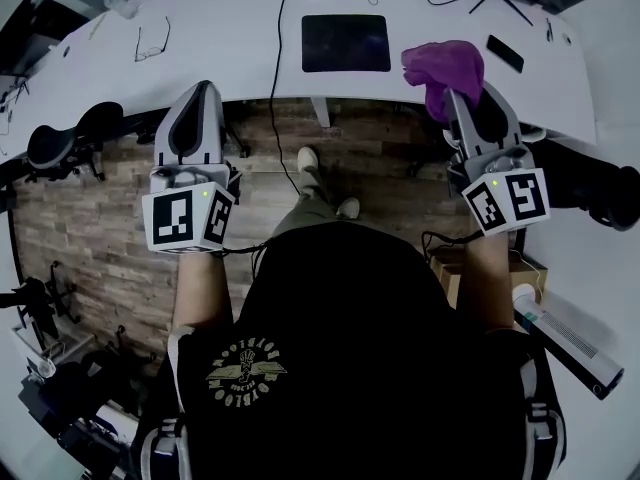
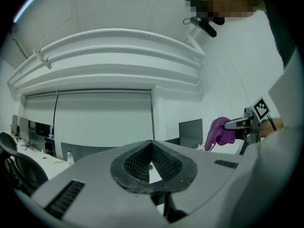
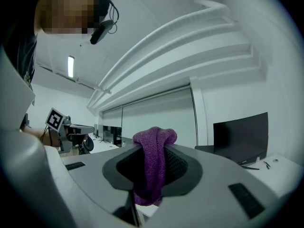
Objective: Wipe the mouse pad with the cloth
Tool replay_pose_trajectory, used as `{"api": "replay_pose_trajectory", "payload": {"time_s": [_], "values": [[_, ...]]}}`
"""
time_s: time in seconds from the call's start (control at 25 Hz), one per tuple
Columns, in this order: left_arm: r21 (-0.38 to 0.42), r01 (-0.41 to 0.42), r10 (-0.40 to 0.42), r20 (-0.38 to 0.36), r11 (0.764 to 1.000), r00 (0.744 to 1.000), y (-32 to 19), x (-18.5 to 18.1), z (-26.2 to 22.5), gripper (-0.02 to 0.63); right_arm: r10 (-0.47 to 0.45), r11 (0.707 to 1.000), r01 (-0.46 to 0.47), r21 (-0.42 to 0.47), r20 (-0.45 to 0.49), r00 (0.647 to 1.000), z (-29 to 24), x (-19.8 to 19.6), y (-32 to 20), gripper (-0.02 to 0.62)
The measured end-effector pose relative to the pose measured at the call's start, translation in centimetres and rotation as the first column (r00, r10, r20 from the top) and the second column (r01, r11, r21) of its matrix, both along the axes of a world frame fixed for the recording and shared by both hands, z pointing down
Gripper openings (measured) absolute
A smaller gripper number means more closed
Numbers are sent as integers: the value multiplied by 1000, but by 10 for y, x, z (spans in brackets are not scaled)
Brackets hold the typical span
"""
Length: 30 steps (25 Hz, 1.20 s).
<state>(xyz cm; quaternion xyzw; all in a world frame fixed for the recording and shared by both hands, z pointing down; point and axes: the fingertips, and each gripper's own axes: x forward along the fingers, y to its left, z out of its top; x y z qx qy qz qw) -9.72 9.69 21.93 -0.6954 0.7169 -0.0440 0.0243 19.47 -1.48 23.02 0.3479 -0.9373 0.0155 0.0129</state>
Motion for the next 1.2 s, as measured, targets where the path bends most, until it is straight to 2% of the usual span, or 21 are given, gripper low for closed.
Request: {"api": "replay_pose_trajectory", "payload": {"time_s": [0.2,0.44,1.2], "values": [[0,-48,48,7,999,999,-16,2,0,2,31,999,-31,-12,-5,1000,1,2,-6,91],[-9,-75,75,-1,997,997,-39,-14,4,2,43,999,-43,-31,18,999,-2,-15,-22,91],[-34,-96,96,-6,995,995,-140,-79,14,2,64,997,-63,-53,20,998,3,-78,-117,91]]}}
